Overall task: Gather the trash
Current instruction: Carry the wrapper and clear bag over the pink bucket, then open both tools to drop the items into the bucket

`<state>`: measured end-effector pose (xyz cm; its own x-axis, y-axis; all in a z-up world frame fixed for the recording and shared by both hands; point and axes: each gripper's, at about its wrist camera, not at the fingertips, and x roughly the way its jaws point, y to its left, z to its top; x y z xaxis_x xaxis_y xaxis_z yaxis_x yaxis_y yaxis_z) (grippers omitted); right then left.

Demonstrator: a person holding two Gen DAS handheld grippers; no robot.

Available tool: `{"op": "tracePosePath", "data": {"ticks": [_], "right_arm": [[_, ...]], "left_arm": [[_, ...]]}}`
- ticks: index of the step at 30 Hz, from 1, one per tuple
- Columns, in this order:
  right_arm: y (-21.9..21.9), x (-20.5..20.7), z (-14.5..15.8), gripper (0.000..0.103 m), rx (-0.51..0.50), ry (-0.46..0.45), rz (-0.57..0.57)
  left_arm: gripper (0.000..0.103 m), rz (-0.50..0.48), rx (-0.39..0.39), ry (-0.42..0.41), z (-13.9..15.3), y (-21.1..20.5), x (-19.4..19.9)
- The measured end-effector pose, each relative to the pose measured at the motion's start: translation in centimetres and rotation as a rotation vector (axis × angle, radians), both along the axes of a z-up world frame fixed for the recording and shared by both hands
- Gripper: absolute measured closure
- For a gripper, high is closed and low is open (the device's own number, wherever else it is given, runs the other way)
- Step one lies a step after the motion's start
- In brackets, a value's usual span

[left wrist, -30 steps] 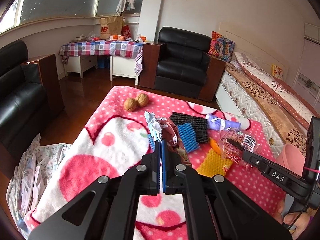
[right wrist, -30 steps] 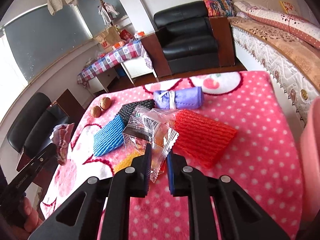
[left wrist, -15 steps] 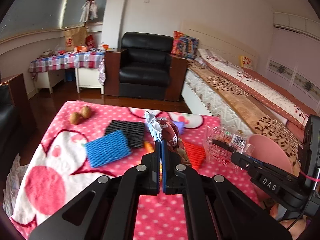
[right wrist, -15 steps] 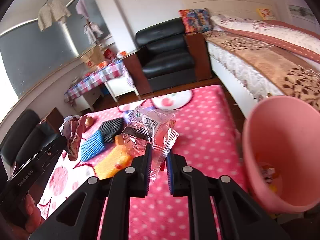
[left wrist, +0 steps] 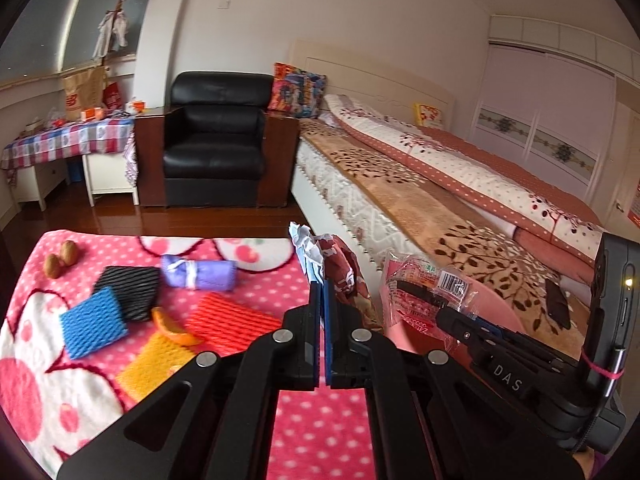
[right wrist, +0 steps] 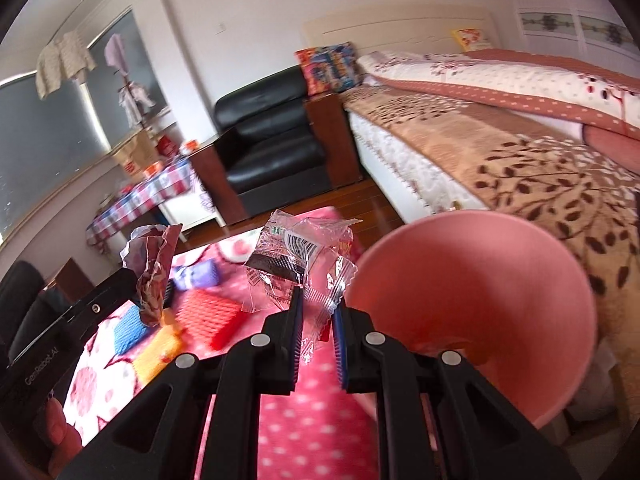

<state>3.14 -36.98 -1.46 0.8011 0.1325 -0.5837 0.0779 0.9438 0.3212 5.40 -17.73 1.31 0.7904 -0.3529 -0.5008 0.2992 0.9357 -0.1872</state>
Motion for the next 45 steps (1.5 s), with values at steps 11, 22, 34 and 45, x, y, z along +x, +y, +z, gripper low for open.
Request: {"op": "tracePosePath", "data": {"ticks": [11,22,34,45], "right_arm": [[-6.2,-1.2,-1.4,0.09,-0.02,0.048,-0.155],[-9.1,-1.0,-3.6,0.089,-0.008,0.11,-0.206],[-10.0,-0.5,-4.9,0.074,-0.003,0.148,-0.213],[-9.3,-0.8,-4.7,0.06,0.002,0.141,-0.207]], "left_arm": [[0.102,-0.142,0.005,0.025,-1.8,-6.6,0.7],[0.102,-0.236,0.055,0.082,-4.0,-11.0,1.2],[0.098,-0.246,0.109,0.107,-4.9,-12.4,1.9],[0.074,-0.25,0.093,0.075,-3.8,-11.5,1.4]]}}
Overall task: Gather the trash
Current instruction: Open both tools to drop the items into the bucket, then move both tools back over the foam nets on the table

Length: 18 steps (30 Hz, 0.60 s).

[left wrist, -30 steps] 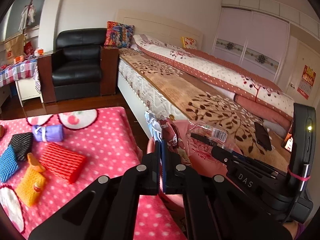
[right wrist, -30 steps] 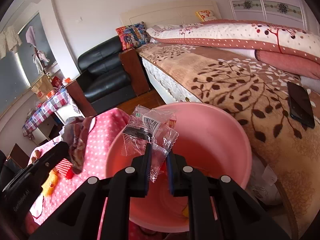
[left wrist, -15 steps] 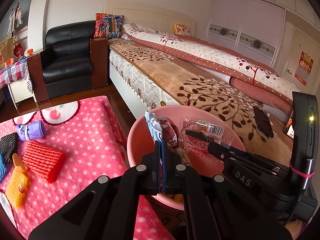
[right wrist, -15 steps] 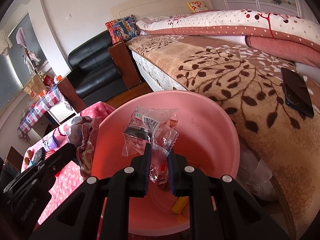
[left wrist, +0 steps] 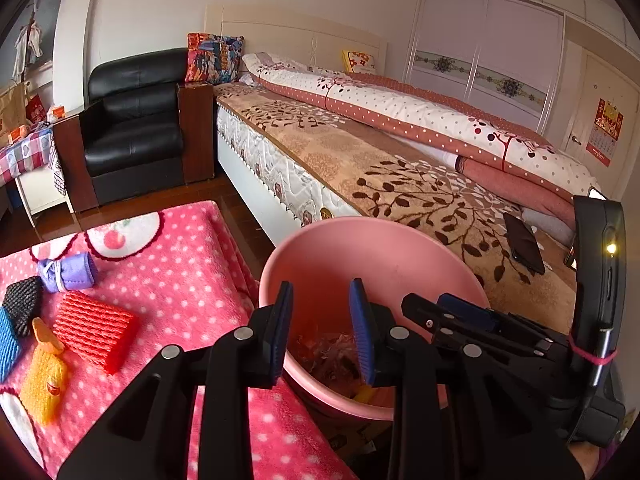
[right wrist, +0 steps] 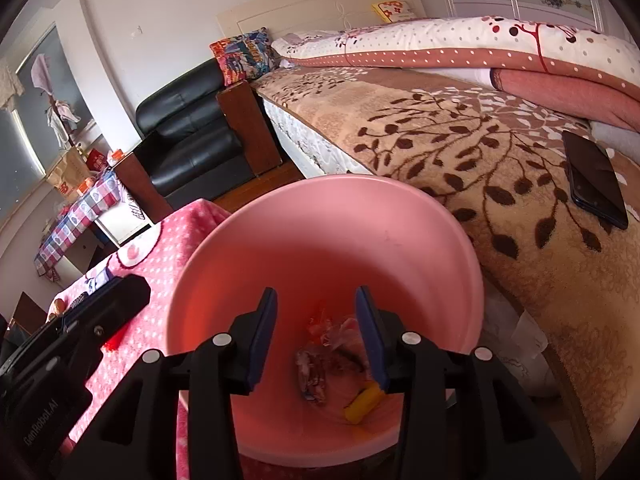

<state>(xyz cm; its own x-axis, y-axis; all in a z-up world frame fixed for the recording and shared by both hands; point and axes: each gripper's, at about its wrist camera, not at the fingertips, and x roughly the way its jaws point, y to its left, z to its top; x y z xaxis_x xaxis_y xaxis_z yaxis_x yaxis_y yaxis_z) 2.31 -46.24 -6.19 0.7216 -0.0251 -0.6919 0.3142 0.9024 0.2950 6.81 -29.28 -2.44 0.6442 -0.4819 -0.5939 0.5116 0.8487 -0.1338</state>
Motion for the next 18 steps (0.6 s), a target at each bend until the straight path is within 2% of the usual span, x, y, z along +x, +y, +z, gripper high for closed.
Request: {"op": "tracePosePath", "data": {"ticks": [9,18], "right_arm": [[2.7,-1.0,2.1,0.053,-0.01,-0.056,0.065],[5.7,-1.6,3.5,0.052,-0.004,-0.096,0.147]], "left_arm": [[0.074,0.055,-0.005,-0.028,1.2,2.6,-0.4],[0.074,0.088,0.006,-0.035,1.8,5.7,-1.1]]}}
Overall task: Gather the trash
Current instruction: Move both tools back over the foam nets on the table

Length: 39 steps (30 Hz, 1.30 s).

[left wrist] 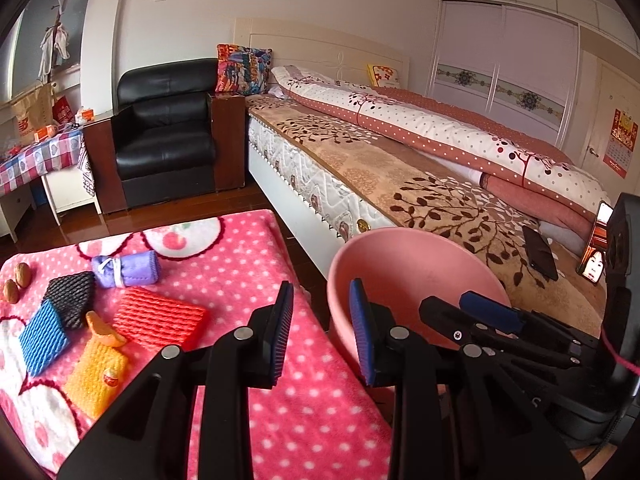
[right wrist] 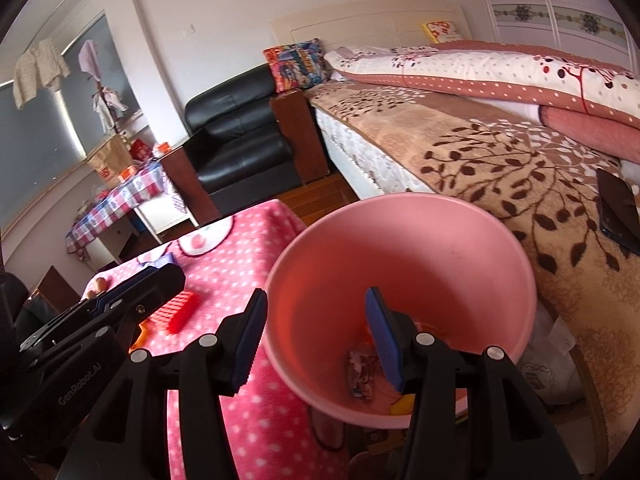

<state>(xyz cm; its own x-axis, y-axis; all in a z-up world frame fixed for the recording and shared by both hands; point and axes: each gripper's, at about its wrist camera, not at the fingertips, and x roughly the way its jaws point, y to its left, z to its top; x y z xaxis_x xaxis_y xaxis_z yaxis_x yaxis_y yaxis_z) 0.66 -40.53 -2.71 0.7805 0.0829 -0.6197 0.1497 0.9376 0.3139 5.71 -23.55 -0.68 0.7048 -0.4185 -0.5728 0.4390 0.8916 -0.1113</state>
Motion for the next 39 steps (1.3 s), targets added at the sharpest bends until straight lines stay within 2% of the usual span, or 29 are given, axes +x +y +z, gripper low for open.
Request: {"op": "tracePosePath", "data": {"ticks": [10,18,25,33,39], "right_arm": [[3.2,0.0,0.8,0.052,0.007,-0.016,0.078],[6.8,0.8,1.6,0.052,0.011,-0.025,0.164],[9.5,2.2,2.4,0.051,0.021,-0.034,0.227],[12.7,3.8,2.2,0.051,0.037,-0.029,0.299],[14.3,4.3,1.3,0.051,0.02,-0.017,0.353]], "left_arm": [[0.074,0.035,-0.016,0.014,1.0,3.7,-0.6],[0.074,0.079,-0.017,-0.004,1.9,7.1,-0.8],[0.074,0.164,0.035,-0.041,1.8,10.5,-1.4],[0.074,0.285,0.023,-0.017,1.1,15.7,-1.4],[0.074,0.315,0.003,0.016,0.5,19.1,-1.6]]}}
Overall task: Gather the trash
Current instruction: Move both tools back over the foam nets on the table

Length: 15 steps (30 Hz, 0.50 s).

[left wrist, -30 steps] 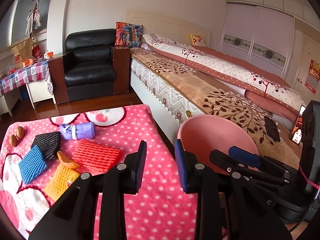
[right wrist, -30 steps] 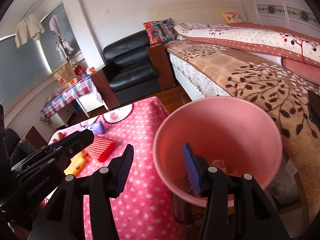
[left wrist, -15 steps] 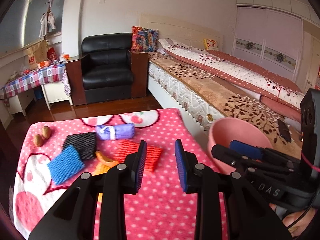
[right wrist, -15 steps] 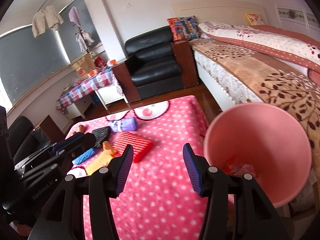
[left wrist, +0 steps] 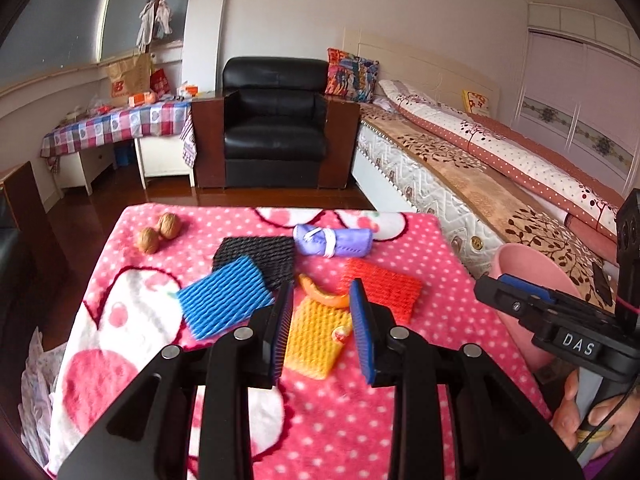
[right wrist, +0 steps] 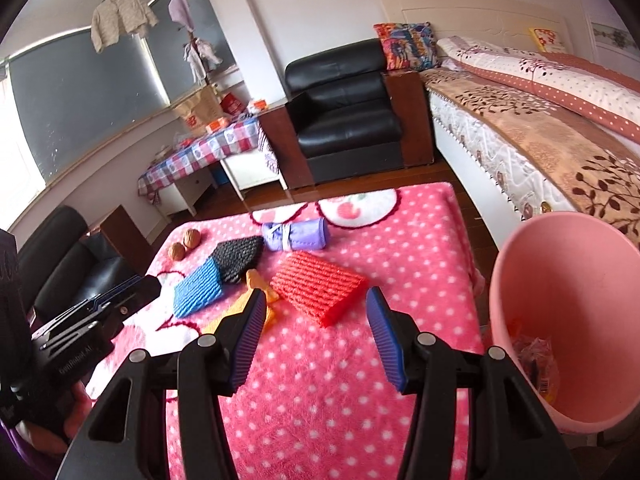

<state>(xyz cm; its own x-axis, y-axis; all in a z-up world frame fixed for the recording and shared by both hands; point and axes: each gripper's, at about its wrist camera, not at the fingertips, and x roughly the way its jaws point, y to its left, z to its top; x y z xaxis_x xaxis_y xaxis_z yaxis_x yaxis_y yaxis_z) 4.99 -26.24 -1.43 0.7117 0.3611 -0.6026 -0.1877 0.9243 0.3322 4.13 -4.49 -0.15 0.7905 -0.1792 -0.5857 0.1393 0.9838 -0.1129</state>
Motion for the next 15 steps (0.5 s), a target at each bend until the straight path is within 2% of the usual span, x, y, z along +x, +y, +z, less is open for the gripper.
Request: {"op": "tracePosePath", "data": {"ticks": [3,6,11,15], "right_arm": [[0.4,0.6,-0.4,0.051,-0.013,-0.01,0.017],[0.9,1.4,-1.4,0.051,-0.025,0.014,0.037],[1.9,2.4,-2.7,0.051,-0.047,0.048,0.081],[2.0,3.5,-3.4,0.051,-0.055,0.076,0.092]], "left_arm": [[0.074,-0.015,0.006,0.005,-0.5,0.9,0.0],[0.074,-0.041,0.014,0.05,-1.5,1.0,0.5],[0.074,-0.085,-0.029,0.137,-3.5,0.6,2.1],[0.074,-0.095,0.046,0.145,-4.8,-0.7,3.4]]}}
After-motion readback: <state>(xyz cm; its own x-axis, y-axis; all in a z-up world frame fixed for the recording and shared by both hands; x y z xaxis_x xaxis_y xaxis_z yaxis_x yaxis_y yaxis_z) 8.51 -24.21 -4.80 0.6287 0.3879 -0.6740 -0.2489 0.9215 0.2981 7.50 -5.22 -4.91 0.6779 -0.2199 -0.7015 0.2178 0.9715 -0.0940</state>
